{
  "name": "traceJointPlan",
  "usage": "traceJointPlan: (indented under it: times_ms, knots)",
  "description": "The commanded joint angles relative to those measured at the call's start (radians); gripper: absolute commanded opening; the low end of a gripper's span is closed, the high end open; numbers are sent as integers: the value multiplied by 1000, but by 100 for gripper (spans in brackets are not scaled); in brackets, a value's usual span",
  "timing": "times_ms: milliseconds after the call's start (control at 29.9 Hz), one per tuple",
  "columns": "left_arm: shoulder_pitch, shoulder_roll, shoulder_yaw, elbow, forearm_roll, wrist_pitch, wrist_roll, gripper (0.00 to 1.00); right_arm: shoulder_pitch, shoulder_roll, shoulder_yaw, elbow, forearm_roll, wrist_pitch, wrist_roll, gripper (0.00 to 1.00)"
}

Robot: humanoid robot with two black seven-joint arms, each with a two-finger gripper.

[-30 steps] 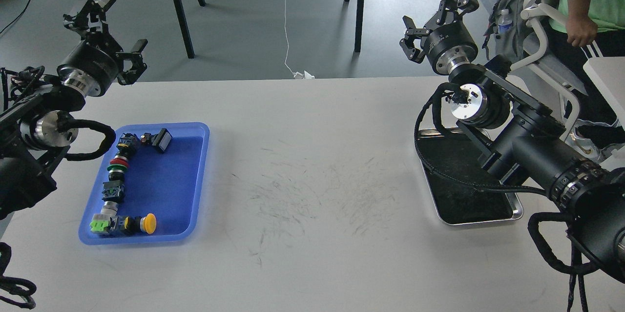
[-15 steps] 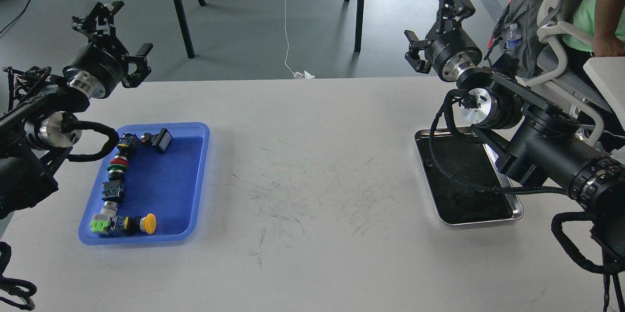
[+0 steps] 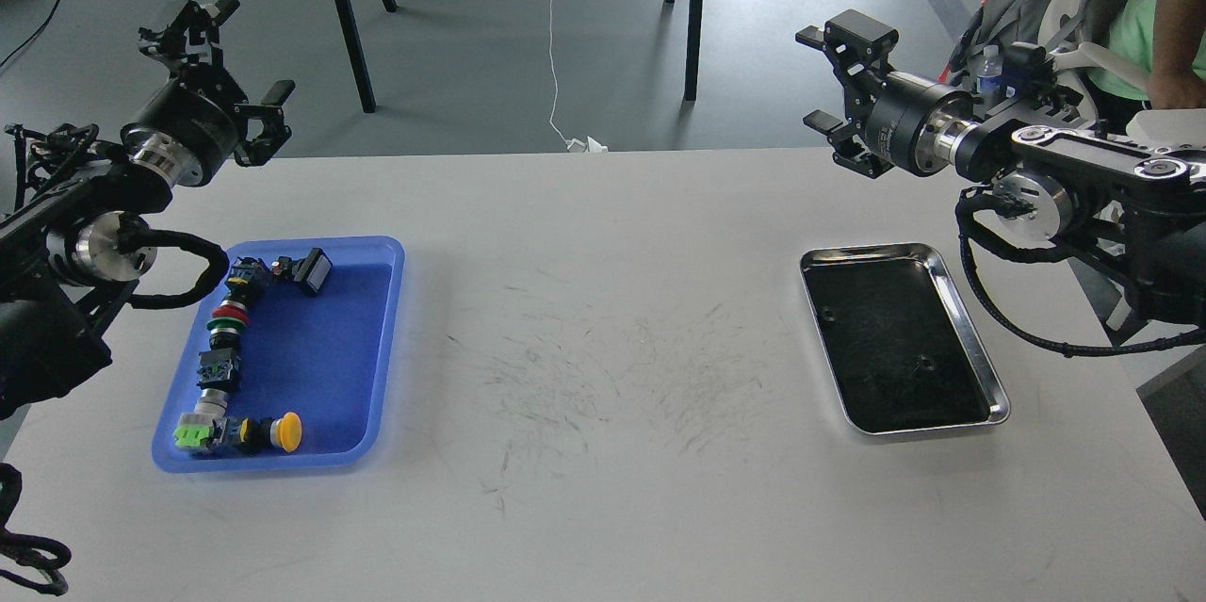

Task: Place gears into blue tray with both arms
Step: 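Swing the right gripper over the silver metal tray and lower it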

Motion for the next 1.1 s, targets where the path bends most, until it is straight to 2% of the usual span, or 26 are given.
traceJointPlan:
  times_ms: [0, 201, 502, 769, 869, 1070]
  knots:
    - [-5, -1, 1, 1, 0, 0, -2, 99, 122, -59, -158, 103, -17, 20, -4, 99]
    - [-7, -15, 0, 1, -2, 0, -2, 99, 219, -62, -334, 163, -145, 49, 7, 99]
    - [-5, -14, 1, 2, -3, -5, -5, 99, 216, -65, -351, 142, -266, 48, -2, 99]
    - [-5, -17, 0, 4, -3, -5, -5, 99, 204, -85, -387, 150, -703, 46, -4, 97]
    - [-5, -14, 0, 7, -3, -5, -5, 99, 203, -85, -385, 147, -845, 86, 5, 96]
    - [-7, -15, 0, 14, -2, -6, -3, 99, 202, -71, -385, 143, -1170, 98, 13, 96]
